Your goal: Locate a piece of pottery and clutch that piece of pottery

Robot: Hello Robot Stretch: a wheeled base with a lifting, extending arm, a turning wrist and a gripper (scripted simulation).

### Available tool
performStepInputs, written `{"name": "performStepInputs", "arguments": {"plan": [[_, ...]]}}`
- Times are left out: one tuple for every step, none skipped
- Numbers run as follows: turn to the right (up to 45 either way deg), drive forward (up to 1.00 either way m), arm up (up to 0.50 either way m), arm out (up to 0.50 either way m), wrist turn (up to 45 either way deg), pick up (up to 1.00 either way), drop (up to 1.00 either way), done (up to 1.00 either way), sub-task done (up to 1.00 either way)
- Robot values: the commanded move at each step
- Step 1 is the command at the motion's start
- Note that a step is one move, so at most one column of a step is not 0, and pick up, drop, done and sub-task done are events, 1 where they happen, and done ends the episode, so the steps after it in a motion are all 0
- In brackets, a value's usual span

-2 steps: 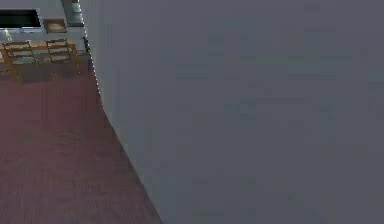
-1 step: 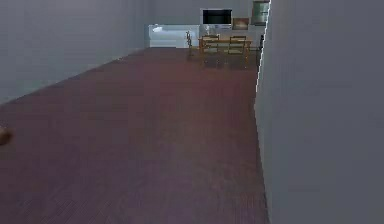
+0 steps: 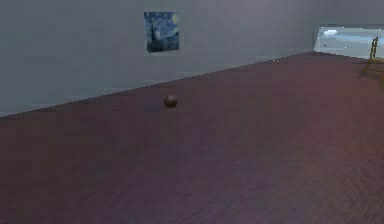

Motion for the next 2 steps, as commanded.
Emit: {"name": "performStepInputs", "arguments": {"plan": [[0.0,0.30,0.00,0.00,0.0,0.00,0.00,0.00,0.00],[-45.0,0.00,0.00,0.00,0.0,0.00,0.00,0.00,0.00]]}}
